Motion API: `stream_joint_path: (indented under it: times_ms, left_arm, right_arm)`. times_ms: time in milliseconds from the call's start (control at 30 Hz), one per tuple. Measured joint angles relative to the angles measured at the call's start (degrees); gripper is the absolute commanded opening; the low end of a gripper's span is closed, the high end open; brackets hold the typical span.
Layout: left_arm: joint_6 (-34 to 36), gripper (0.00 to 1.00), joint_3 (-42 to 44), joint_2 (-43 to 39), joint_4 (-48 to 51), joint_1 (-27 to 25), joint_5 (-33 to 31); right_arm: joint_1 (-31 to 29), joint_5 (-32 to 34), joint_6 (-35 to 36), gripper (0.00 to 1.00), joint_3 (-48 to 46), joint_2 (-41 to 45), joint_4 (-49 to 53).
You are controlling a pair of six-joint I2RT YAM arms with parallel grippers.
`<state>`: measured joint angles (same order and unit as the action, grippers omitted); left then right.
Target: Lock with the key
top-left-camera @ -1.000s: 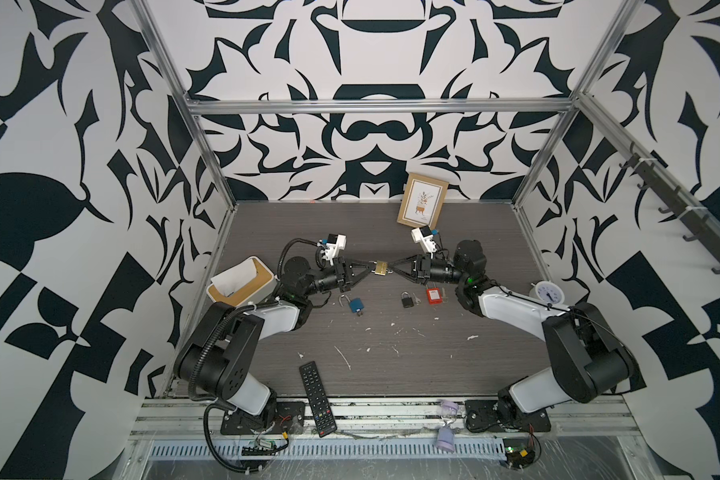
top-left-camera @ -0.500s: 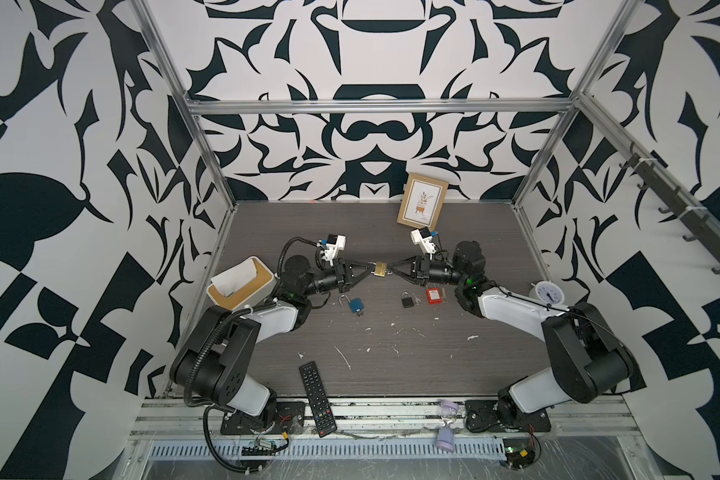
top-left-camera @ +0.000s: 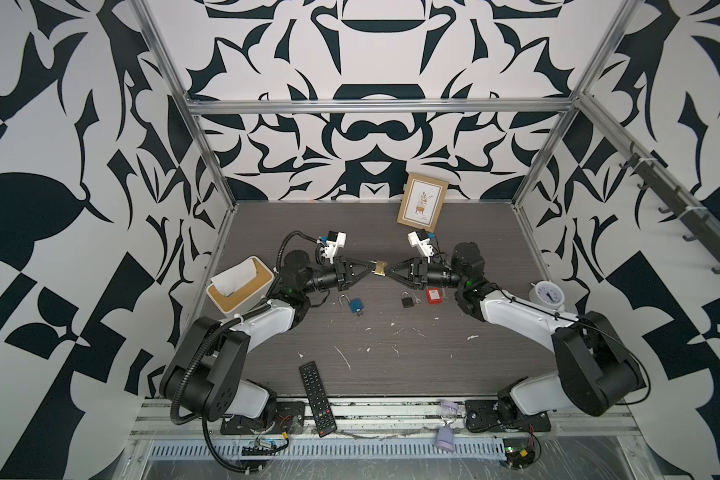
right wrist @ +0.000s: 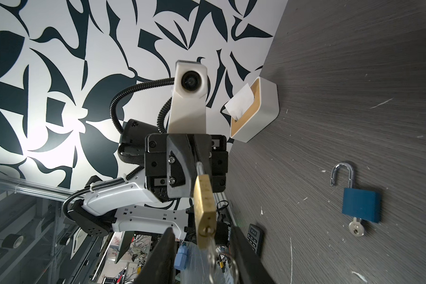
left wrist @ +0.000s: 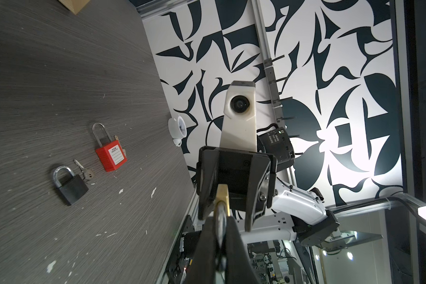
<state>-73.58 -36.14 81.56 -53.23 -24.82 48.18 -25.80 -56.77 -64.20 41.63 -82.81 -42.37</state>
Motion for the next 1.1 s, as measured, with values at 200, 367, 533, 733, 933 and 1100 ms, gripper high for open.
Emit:
stream_joint_path:
  times_ms: [200, 367, 533, 733, 933, 1100]
  left_arm:
    - [1.2, 0.0, 0.0, -0.72, 2.32, 0.0, -0.22]
    - [1.22, 0.0, 0.0, -0.72, 2.32, 0.0, -0.22]
    - [1.33, 0.0, 0.0, -0.72, 2.34, 0.0, -0.22]
    - [1.49, 0.0, 0.0, -0.72, 2.58, 0.0, -0.37]
    - [1.46, 0.0, 0.0, -0.72, 2.6, 0.0, -0.5]
    - [0.59, 0.0, 0.13, -0.57, 2.34, 0.0, -0.37]
  right_arm:
    - [-0.2, 0.2, -0.85, 0.3, -0.07, -0.87, -1.62]
    - [-0.17, 0.52, -1.31, 0.23, -0.07, -1.38, -2.19]
    - [-0.17, 0.52, -1.4, 0.19, -0.07, -1.4, -2.51]
    - [-0.17, 0.5, -1.6, 0.01, -0.07, -1.4, -3.04]
    - [0.15, 0.52, -1.64, 0.0, -0.26, -1.36, -2.99]
    - [0.83, 0.26, -1.22, 0.0, -1.22, -0.76, -3.23]
